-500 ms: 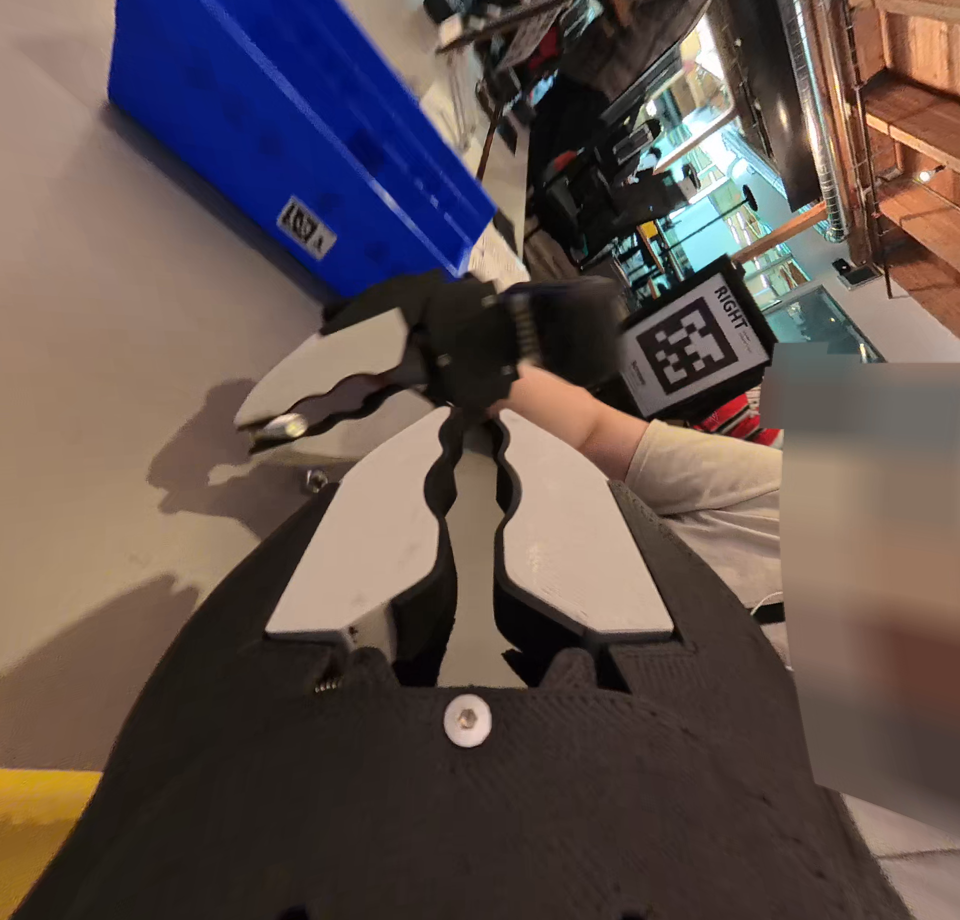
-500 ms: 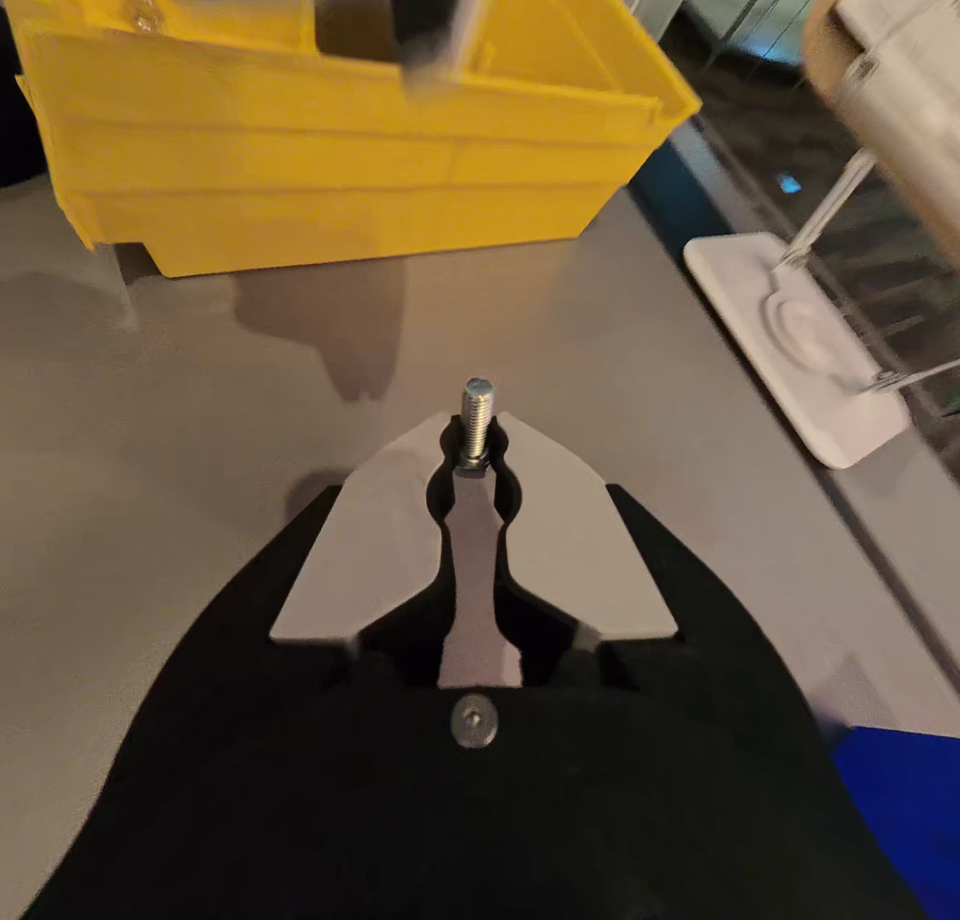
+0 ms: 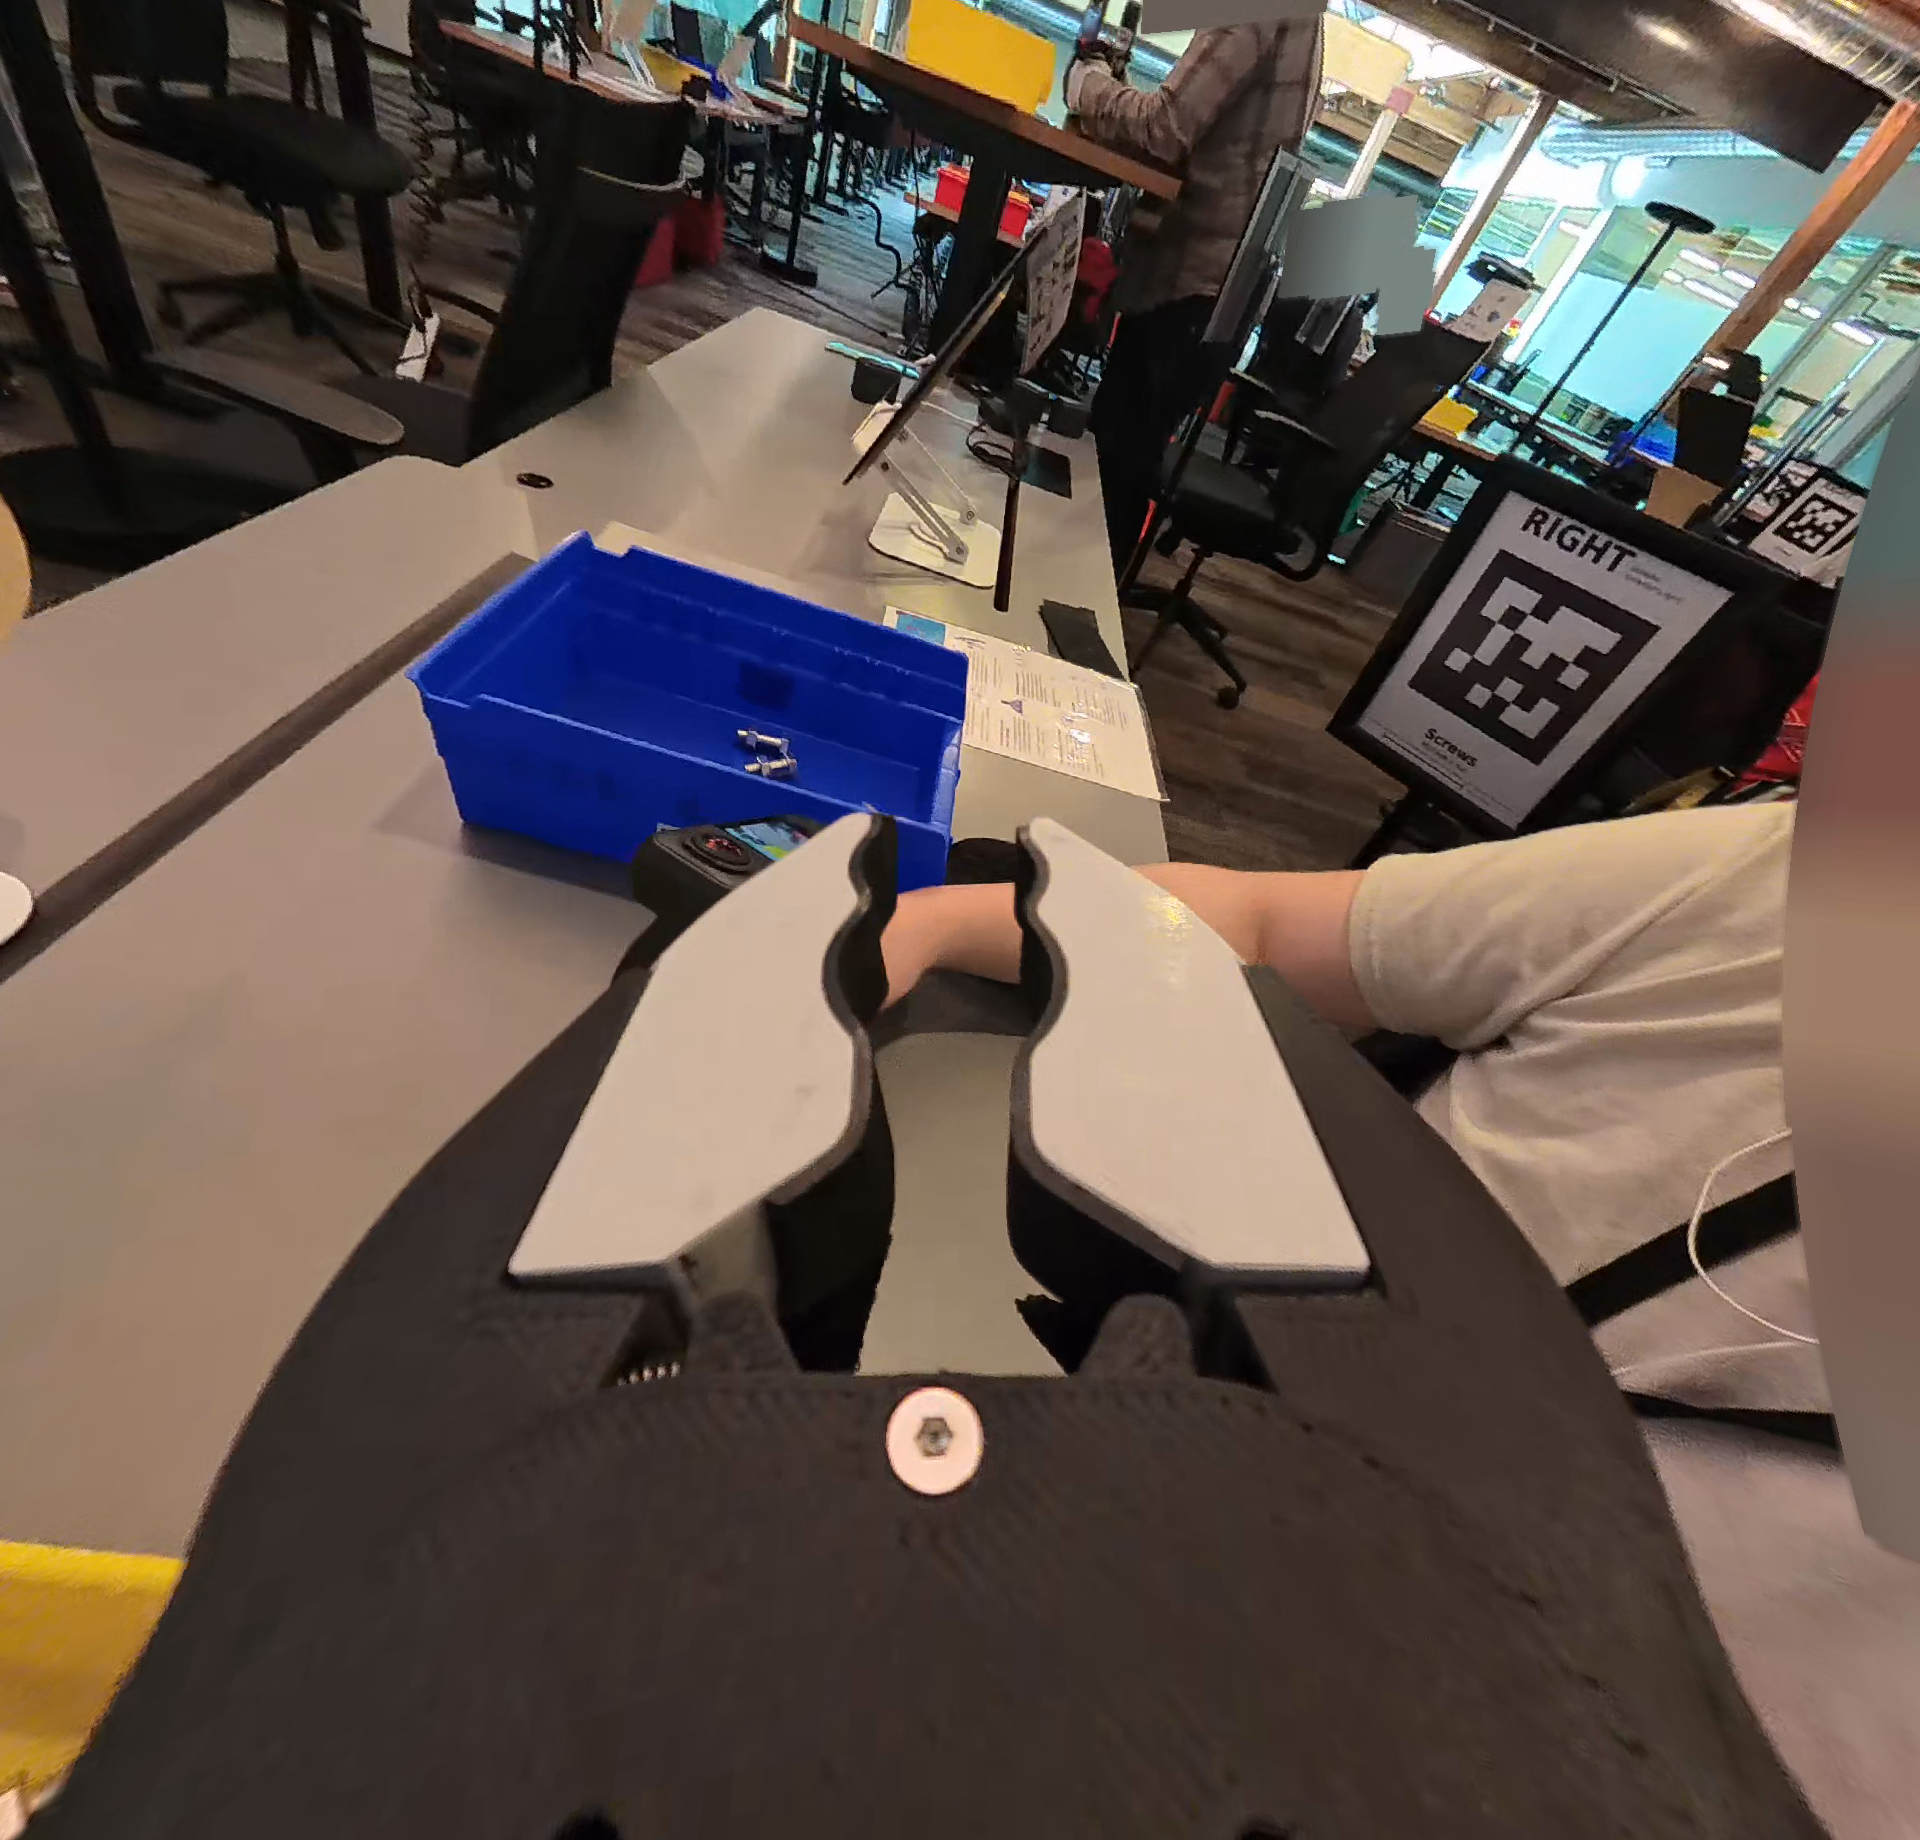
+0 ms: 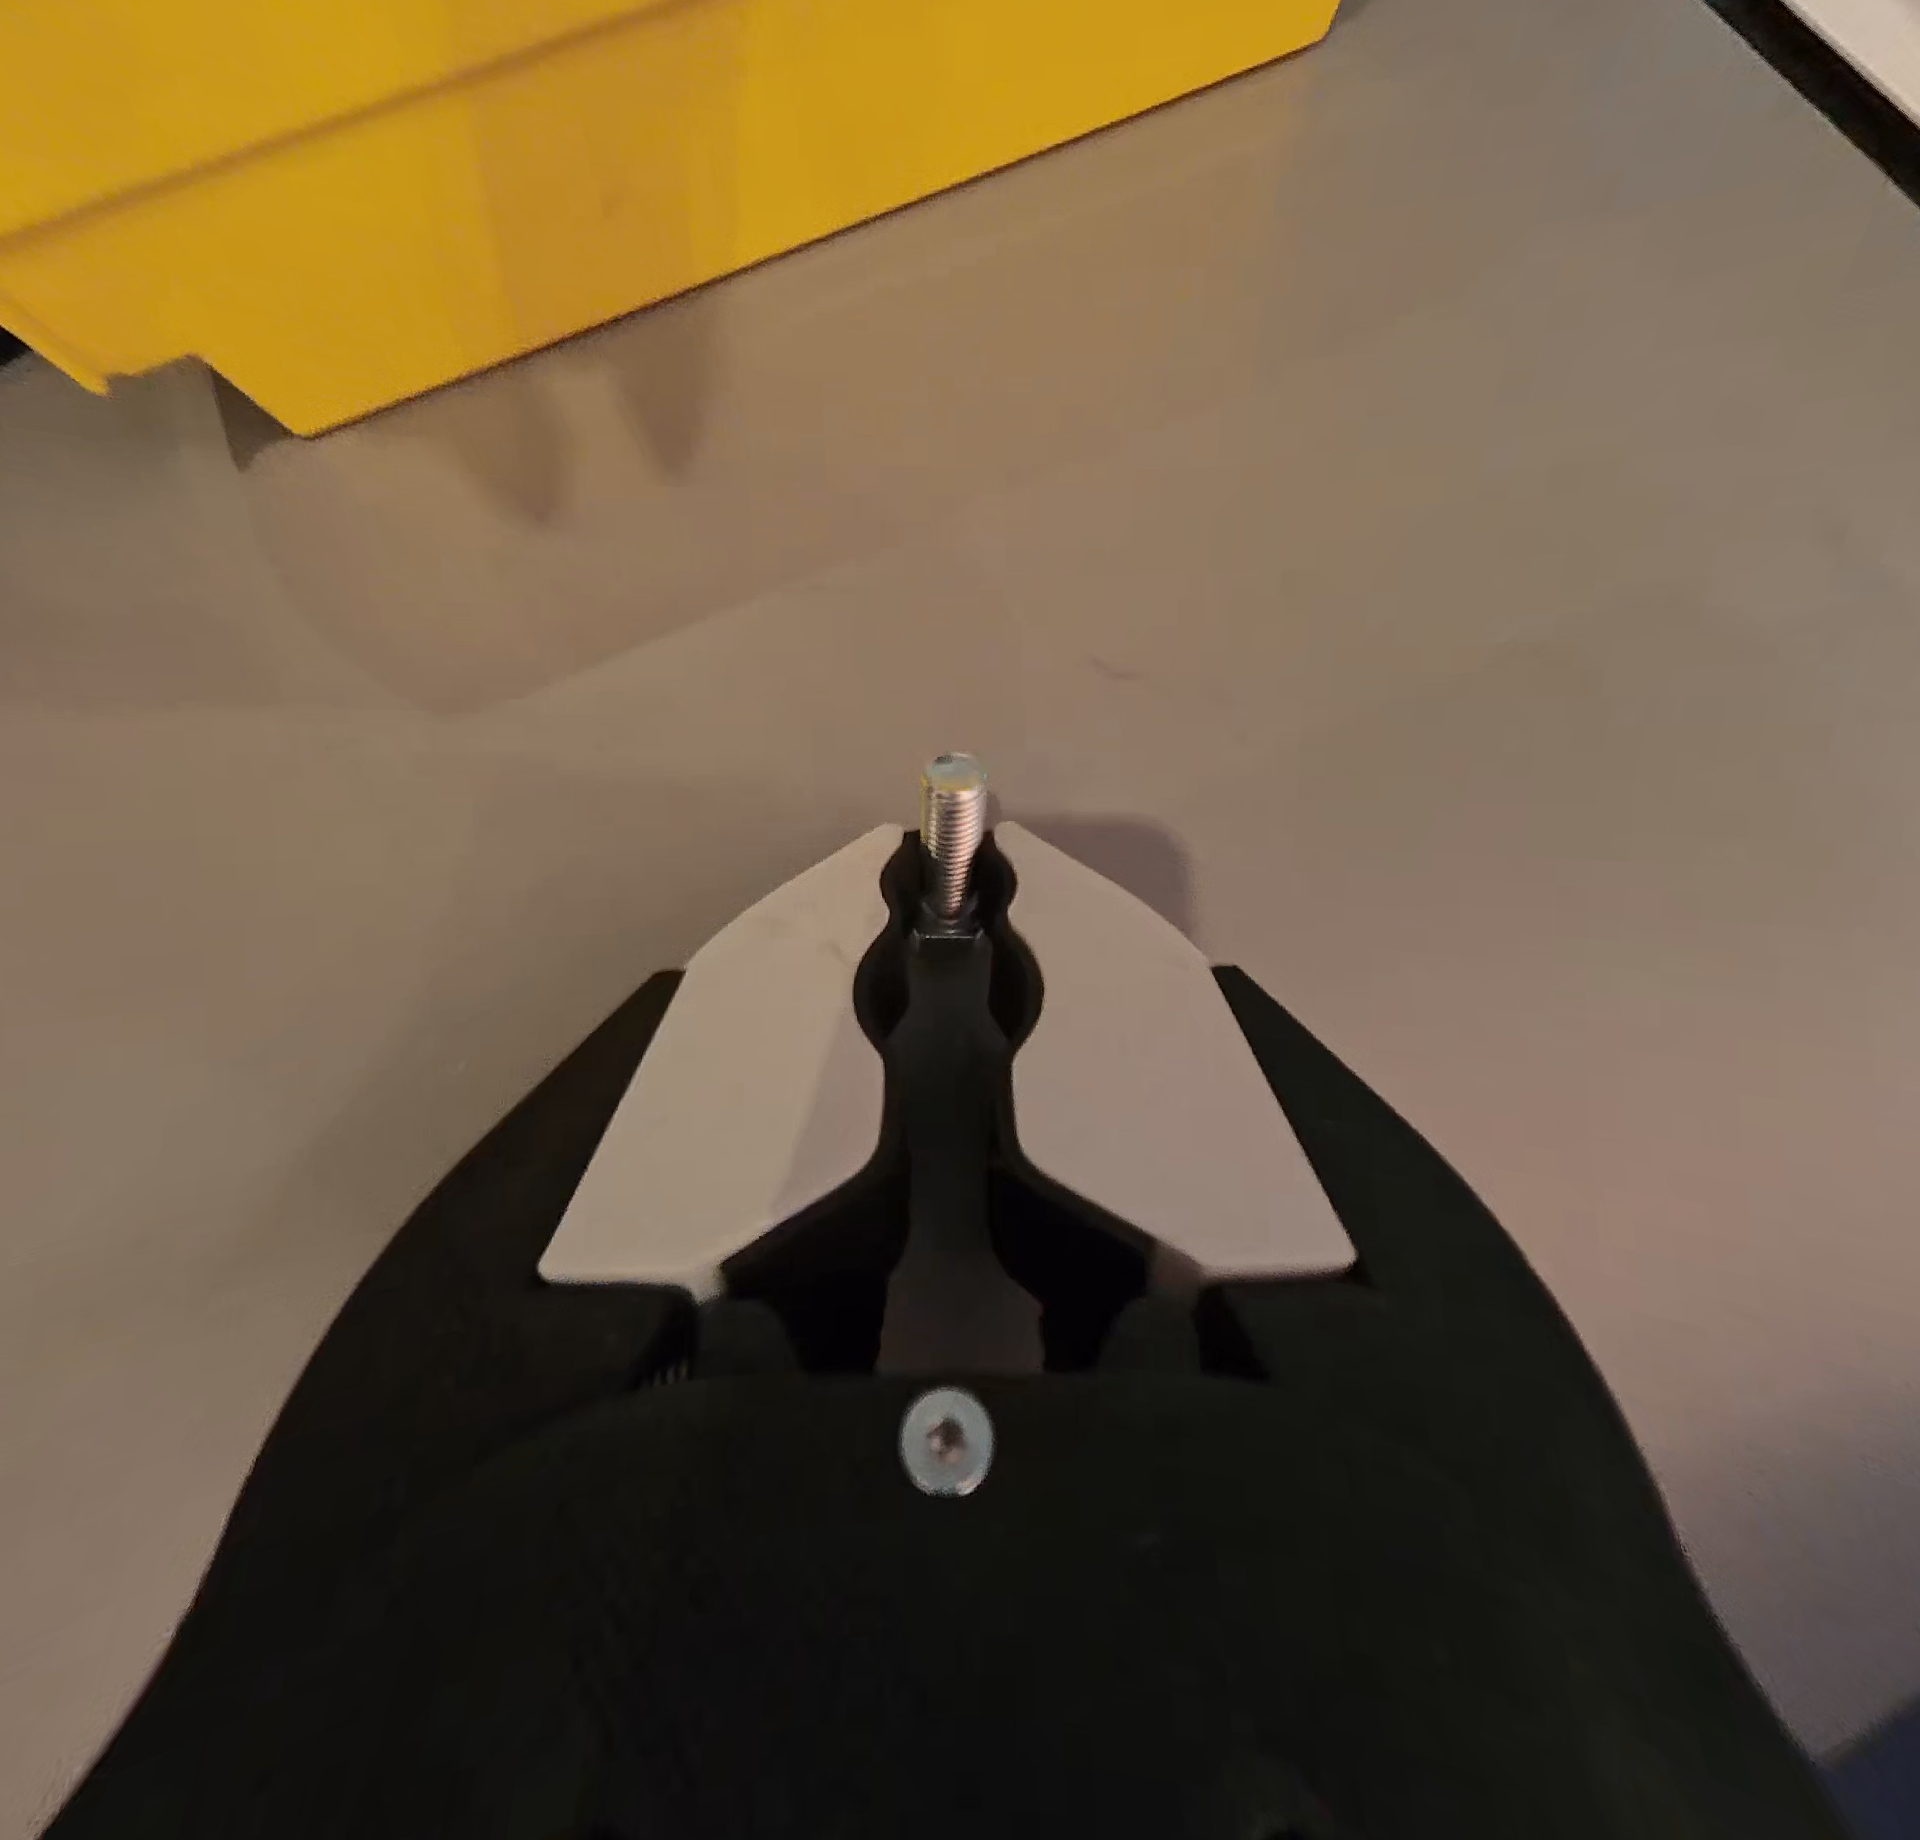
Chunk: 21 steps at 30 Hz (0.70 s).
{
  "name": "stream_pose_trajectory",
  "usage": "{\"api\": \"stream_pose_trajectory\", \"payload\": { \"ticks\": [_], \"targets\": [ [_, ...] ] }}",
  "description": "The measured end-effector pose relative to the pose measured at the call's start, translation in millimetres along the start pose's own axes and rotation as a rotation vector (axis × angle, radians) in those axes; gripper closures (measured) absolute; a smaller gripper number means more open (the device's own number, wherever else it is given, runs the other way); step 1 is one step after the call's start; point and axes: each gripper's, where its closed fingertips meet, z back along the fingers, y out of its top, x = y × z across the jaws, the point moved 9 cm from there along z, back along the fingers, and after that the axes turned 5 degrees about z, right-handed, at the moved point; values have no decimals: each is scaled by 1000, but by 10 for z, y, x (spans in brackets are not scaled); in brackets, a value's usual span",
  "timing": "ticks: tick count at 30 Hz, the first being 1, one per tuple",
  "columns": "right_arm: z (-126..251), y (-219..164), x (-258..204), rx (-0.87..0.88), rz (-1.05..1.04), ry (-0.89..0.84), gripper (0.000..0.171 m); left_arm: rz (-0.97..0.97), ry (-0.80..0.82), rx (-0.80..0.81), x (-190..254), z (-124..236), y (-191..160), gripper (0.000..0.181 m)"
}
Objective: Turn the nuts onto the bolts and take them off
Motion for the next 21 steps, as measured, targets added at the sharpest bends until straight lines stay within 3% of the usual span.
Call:
{"api": "stream_pose_trajectory", "payload": {
  "ticks": [9, 13, 16, 21],
  "targets": [
    [-164, 147, -87, 13, 67, 30, 159, -21, 72, 3, 20, 338, 27, 163],
    [-168, 156, -80, -5, 82, 4, 151, -38, 135, 22, 44, 450, 18, 163],
    [-46, 161, -103, -13, 119, -29, 142, -20, 136, -9, 35, 461, -11, 162],
    [312, 265, -239, -25, 178, -93, 143, -3, 161, -24, -5, 448, -15, 162]
  ]
}}
